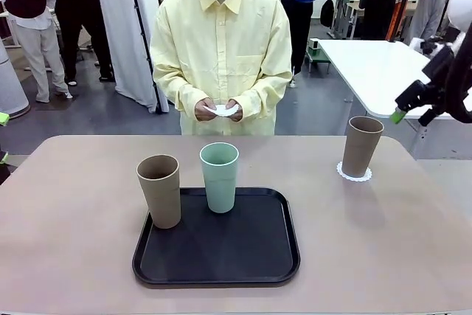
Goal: Place coasters on the table and set cups on them.
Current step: Pick up one Reusable plastic cup and place it on a coaster set by the human.
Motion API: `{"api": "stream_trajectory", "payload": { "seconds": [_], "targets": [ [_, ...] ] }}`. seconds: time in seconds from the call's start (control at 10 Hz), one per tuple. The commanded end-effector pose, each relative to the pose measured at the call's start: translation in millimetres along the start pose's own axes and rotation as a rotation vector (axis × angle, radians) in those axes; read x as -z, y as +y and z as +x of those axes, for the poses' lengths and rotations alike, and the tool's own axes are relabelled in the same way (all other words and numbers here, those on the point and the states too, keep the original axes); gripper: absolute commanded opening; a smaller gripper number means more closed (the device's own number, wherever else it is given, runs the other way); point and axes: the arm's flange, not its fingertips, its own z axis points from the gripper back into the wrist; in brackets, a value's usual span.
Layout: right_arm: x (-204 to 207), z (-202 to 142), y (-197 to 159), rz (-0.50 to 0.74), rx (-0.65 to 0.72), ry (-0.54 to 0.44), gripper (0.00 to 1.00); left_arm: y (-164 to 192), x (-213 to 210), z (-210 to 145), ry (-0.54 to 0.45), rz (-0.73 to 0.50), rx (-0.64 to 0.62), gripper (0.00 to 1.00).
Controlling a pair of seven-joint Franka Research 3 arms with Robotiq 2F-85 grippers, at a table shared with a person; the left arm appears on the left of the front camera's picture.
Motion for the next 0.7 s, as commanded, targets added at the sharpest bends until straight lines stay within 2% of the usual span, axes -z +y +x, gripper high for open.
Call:
{"api": "stream_trajectory", "payload": {
  "seconds": [0.0, 0.2, 0.3, 0.6],
  "targets": [
    [-18, -3, 31, -0.065, 0.04, 0.029, 1.0, 0, 0, 0, -0.007, -0.019, 0.012, 1.0],
    [-31, -6, 56, -0.186, 0.052, 0.078, 1.0, 0, 0, 0, -0.007, -0.019, 0.012, 1.0],
    [-25, 0, 38, -0.071, 0.04, 0.018, 1.0, 0, 0, 0, -0.007, -0.019, 0.012, 1.0],
    [-25, 0, 38, -0.071, 0.04, 0.018, 1.0, 0, 0, 0, -0.007, -0.019, 0.012, 1.0]
  ]
}}
